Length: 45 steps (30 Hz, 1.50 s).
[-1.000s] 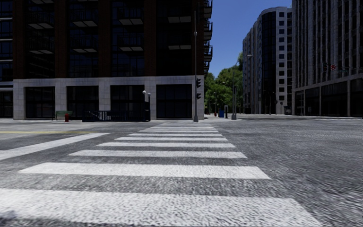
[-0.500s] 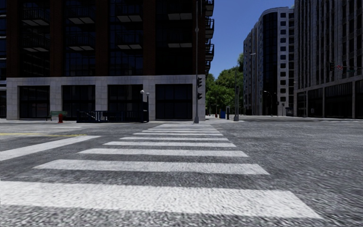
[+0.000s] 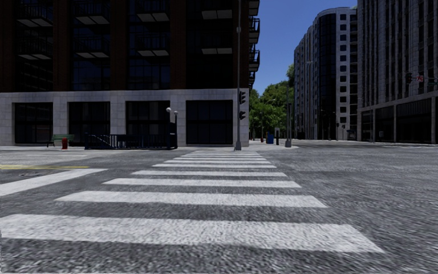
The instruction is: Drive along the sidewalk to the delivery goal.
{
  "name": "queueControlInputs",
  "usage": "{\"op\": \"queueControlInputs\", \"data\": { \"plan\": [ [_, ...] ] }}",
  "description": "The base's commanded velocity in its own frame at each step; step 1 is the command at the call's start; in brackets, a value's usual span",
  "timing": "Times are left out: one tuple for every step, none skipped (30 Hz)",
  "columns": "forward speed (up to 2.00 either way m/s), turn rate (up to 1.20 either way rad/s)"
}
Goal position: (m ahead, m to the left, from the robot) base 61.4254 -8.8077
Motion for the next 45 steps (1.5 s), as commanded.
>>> {"op": "queueControlInputs", "data": {
  "plan": [
    [2.00, 0.00],
    [2.00, 0.00],
    [2.00, 0.00],
    [2.00, 0.00],
    [2.00, 0.00],
    [2.00, 0.00],
    [2.00, 0.00],
    [2.00, 0.00],
    [2.00, 0.00],
    [2.00, 0.00],
    [2.00, 0.00],
    [2.00, 0.00],
    [2.00, 0.00],
    [2.00, 0.00],
    [2.00, 0.00],
    [2.00, 0.00],
    [2.00, 0.00],
    [2.00, 0.00],
    [2.00, 0.00],
    [2.00, 0.00],
    [2.00, 0.00],
    [2.00, 0.00],
    [2.00, 0.00],
    [2.00, 0.00],
    [2.00, 0.00],
    [2.00, 0.00],
    [2.00, 0.00],
    [2.00, 0.00],
    [2.00, 0.00],
    [2.00, 0.00],
    [2.00, 0.00],
    [2.00, 0.00],
    [2.00, 0.00],
    [2.00, 0.00],
    [2.00, 0.00],
    [2.00, 0.00],
    [2.00, 0.00],
    [2.00, 0.00],
    [2.00, 0.00],
    [2.00, 0.00],
    [2.00, 0.00],
    [2.00, 0.00],
    [2.00, 0.00],
    [2.00, 0.00],
    [2.00, 0.00]
  ]
}}
